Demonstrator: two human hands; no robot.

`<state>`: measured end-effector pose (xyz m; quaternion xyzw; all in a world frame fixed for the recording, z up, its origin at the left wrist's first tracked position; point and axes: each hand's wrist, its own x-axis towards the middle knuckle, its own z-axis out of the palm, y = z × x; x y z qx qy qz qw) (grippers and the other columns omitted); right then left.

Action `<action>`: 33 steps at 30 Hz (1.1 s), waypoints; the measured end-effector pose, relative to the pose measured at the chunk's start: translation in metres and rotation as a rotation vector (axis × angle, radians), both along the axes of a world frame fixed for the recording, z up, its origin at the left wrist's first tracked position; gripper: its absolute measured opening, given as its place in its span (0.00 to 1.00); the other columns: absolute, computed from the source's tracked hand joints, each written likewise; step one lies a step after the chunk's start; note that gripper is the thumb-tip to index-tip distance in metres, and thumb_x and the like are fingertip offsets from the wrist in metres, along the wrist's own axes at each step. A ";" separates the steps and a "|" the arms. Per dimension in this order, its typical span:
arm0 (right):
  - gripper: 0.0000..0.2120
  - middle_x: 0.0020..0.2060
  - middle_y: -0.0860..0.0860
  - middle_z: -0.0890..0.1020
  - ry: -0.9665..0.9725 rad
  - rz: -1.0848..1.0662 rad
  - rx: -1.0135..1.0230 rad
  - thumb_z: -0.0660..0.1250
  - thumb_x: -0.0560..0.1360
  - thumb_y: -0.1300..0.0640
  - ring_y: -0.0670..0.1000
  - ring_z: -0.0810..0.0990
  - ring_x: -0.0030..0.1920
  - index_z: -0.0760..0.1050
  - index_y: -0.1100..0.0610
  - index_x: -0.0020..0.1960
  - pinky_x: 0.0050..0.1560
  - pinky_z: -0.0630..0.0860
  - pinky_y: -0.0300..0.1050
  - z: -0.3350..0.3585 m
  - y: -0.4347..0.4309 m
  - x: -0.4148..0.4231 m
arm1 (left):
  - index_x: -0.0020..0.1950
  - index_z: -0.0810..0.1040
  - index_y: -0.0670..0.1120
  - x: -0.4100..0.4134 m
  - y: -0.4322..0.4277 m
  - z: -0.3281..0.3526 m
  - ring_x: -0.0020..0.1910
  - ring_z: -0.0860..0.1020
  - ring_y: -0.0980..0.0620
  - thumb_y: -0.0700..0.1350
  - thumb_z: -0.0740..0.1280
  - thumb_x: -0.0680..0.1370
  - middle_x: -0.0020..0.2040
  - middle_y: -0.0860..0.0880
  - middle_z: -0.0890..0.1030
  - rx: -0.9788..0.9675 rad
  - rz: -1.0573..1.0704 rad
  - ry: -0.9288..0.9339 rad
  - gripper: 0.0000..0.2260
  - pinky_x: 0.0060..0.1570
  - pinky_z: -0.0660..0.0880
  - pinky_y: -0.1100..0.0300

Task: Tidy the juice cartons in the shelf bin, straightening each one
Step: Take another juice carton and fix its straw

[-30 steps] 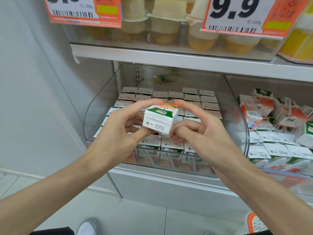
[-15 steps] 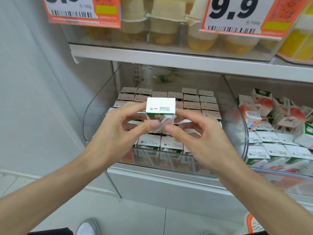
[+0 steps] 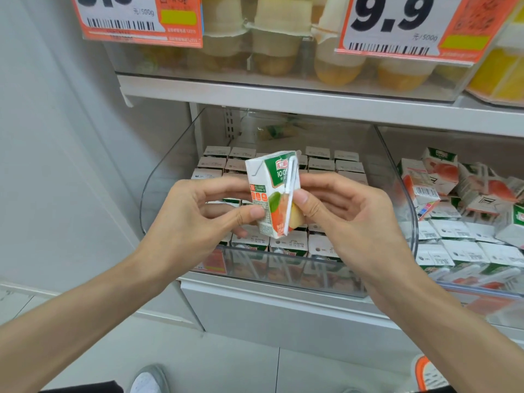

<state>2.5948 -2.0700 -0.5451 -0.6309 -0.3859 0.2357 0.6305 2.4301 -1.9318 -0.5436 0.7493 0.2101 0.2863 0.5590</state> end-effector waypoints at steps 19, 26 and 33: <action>0.15 0.49 0.48 0.89 0.190 0.029 -0.129 0.77 0.75 0.55 0.46 0.89 0.50 0.80 0.50 0.60 0.56 0.83 0.43 0.002 0.001 -0.005 | 0.65 0.81 0.44 0.004 -0.001 0.000 0.51 0.88 0.42 0.40 0.71 0.78 0.56 0.46 0.89 -0.272 -0.041 0.021 0.15 0.48 0.86 0.56; 0.13 0.47 0.50 0.88 0.077 0.006 -0.149 0.81 0.71 0.53 0.48 0.88 0.46 0.83 0.51 0.54 0.53 0.85 0.43 0.001 0.004 -0.008 | 0.66 0.81 0.44 0.004 -0.001 -0.002 0.48 0.89 0.41 0.35 0.76 0.74 0.59 0.48 0.87 -0.274 0.037 0.002 0.20 0.45 0.86 0.54; 0.12 0.49 0.46 0.89 0.123 -0.008 -0.061 0.77 0.75 0.62 0.42 0.88 0.50 0.84 0.54 0.58 0.49 0.81 0.32 0.000 0.001 -0.001 | 0.66 0.81 0.44 0.003 -0.001 -0.001 0.58 0.87 0.46 0.38 0.71 0.79 0.65 0.47 0.84 -0.266 -0.064 -0.028 0.16 0.53 0.85 0.52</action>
